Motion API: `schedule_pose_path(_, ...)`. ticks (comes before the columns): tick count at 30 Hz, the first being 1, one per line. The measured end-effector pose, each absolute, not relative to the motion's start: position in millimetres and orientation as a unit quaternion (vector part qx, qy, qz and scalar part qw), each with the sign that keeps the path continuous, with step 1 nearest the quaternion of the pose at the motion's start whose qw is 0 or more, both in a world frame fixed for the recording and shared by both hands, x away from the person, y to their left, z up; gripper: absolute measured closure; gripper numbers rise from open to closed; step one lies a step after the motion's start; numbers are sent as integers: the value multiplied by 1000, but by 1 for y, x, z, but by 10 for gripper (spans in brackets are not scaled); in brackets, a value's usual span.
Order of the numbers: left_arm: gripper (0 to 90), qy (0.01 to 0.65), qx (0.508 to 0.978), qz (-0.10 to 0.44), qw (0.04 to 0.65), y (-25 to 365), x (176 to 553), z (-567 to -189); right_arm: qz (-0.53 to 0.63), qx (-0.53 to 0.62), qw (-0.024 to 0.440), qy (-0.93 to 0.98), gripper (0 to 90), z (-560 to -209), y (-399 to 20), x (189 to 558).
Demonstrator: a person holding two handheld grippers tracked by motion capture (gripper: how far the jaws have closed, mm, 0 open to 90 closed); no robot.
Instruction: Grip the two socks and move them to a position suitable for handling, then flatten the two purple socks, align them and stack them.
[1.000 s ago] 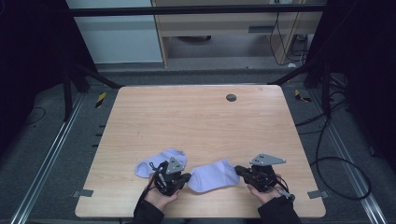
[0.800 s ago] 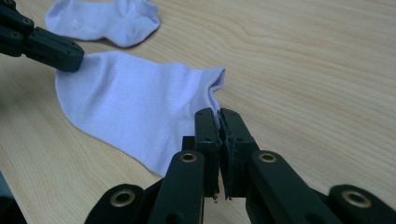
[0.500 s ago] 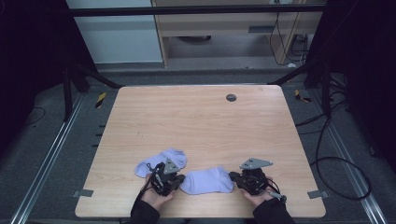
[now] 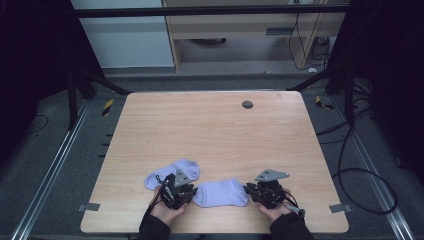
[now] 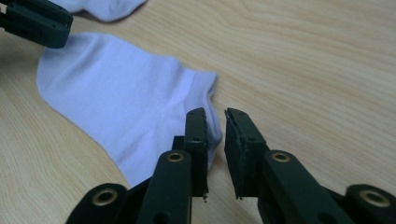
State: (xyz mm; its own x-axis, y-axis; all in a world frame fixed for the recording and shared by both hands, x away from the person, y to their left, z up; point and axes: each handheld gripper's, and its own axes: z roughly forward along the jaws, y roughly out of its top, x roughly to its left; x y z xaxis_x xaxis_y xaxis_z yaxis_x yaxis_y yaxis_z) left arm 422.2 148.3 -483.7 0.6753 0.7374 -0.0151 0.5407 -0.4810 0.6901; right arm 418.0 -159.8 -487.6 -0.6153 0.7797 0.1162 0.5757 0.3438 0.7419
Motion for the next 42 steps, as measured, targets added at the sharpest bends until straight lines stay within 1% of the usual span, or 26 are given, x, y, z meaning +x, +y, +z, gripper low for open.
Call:
schedule_pose_path(3,685,381,841,150,355,154,420,-478,402,419,140,802,719,-484,-162,418)
schedule_pose_path(6,616,386,831,161,367,161,419,-473,415,418,146,795,667,-480,-162,419)
schedule_pose_path(10,554,397,820,172,376,172,421,-467,424,418,155,789,591,-476,-162,422)
schedule_pose_path(18,476,429,793,192,389,201,425,-457,444,419,167,774,496,-463,-151,433)
schedule_pose_path(24,456,456,770,206,394,233,426,-453,457,414,172,768,474,-455,-136,440)
schedule_pose_path(27,458,470,763,216,388,249,427,-454,462,414,169,766,456,-454,-126,445)
schedule_pose_path(33,469,497,749,227,375,277,431,-461,462,411,164,768,450,-454,-106,455)
schedule_pose_path(37,481,509,744,233,365,286,433,-465,455,405,163,776,454,-455,-91,459)
schedule_pose_path(42,497,510,746,231,361,288,434,-468,447,401,163,782,464,-457,-77,465)
